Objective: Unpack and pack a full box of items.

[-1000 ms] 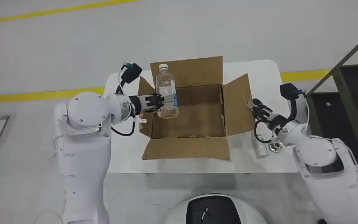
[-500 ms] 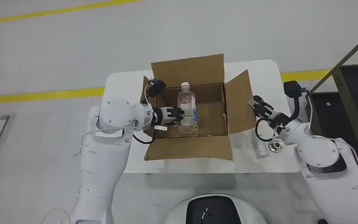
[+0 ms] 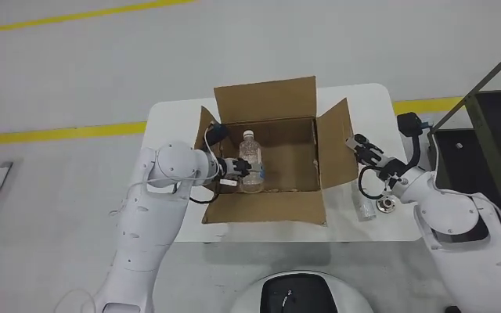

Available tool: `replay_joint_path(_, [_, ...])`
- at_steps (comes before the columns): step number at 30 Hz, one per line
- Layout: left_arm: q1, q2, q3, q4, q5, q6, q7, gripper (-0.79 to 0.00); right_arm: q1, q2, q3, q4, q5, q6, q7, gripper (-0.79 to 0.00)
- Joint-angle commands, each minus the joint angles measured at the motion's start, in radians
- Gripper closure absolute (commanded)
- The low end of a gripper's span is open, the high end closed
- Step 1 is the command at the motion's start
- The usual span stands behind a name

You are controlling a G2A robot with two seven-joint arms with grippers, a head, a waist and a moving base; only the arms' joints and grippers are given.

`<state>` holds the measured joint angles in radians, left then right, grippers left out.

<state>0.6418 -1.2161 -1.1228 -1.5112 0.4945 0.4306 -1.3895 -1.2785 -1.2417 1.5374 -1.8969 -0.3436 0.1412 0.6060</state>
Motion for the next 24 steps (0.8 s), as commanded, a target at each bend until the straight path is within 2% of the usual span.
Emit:
replay_joint_path(1, [0.002,0.004,0.006,0.000,0.010,-0.001,-0.001,0.000,0.000,0.001,-0.003,0.000,0.000,0.002,0.000,0.000])
replay_joint_path(8, [-0.002,0.015,0.040,0.006,0.043,0.001,0.001,0.000,-0.002,0.004,-0.016,0.003,-0.002,0.005,-0.003,0.000])
replay_joint_path(15, [-0.062,0.021,0.079,-0.032,0.131,-0.025,-0.020,0.000,-0.014,0.009,-0.008,-0.005,-0.002,0.010,-0.001,0.000])
replay_joint_path(19, [-0.087,0.019,0.106,-0.016,0.153,-0.038,-0.038,0.000,-0.017,0.011,-0.008,-0.007,0.003,0.012,-0.002,0.000])
replay_joint_path(20, [-0.096,0.016,0.122,-0.009,0.153,-0.042,-0.041,0.000,-0.016,0.011,-0.012,-0.007,0.006,0.012,-0.003,-0.015])
replay_joint_path(21, [-0.102,0.014,0.133,-0.005,0.156,-0.049,-0.042,0.000,-0.016,0.011,-0.014,-0.006,0.006,0.013,-0.002,-0.166])
replay_joint_path(24, [-0.127,0.003,0.173,0.021,0.143,-0.058,-0.042,0.000,-0.013,0.012,-0.020,-0.005,0.007,0.013,-0.004,-0.228])
